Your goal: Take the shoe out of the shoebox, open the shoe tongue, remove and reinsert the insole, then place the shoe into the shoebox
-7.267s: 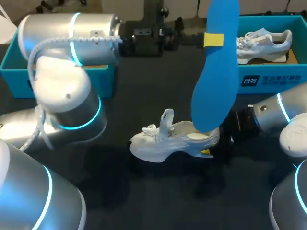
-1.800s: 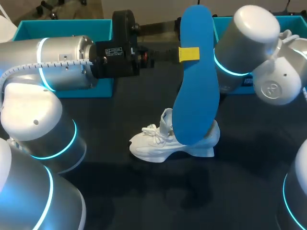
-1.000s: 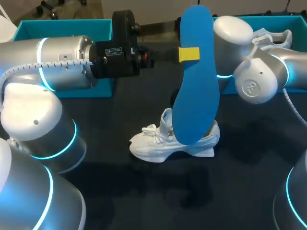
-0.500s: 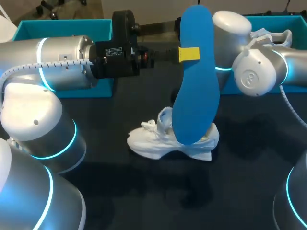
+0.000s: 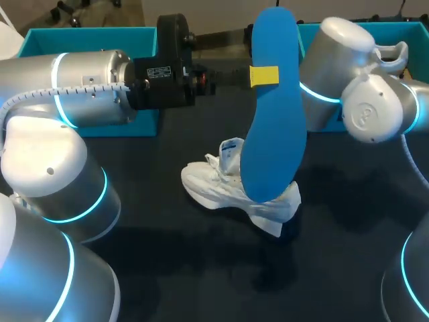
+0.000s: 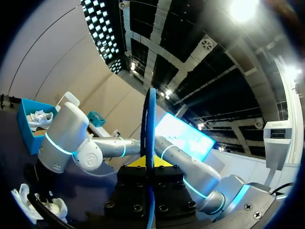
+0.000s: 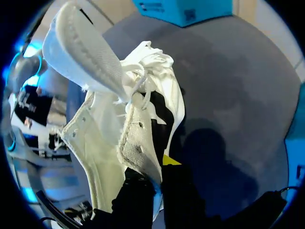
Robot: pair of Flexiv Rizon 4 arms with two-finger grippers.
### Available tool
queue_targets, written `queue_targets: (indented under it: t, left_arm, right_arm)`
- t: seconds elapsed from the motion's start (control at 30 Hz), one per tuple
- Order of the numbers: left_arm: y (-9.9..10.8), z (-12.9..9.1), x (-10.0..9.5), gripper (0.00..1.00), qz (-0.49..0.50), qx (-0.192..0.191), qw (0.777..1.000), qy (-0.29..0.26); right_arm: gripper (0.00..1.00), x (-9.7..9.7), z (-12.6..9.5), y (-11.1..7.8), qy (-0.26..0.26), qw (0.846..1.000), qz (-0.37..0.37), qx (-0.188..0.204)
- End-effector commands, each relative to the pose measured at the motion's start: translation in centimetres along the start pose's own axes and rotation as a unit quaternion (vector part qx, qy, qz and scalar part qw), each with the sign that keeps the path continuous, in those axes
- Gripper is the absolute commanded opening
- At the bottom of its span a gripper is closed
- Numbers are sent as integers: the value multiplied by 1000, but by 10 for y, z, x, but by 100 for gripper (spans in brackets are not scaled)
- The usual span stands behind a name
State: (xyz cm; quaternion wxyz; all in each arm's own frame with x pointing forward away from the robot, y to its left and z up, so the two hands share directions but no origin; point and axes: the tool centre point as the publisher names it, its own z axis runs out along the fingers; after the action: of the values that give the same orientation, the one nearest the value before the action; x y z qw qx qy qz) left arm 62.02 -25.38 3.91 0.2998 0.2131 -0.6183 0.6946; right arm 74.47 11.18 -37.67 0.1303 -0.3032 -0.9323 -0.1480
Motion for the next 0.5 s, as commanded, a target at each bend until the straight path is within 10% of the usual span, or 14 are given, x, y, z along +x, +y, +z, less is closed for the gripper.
queue_targets:
  t: [0.03, 0.5]
  left_arm:
    - [2, 1, 0, 0, 0, 2, 1000, 0]
    - [2, 1, 0, 0, 0, 2, 1000, 0]
  right_arm:
    - [0, 8, -8, -19, -31, 994, 66, -87]
    - [0, 12, -12, -17, -29, 986, 94, -132]
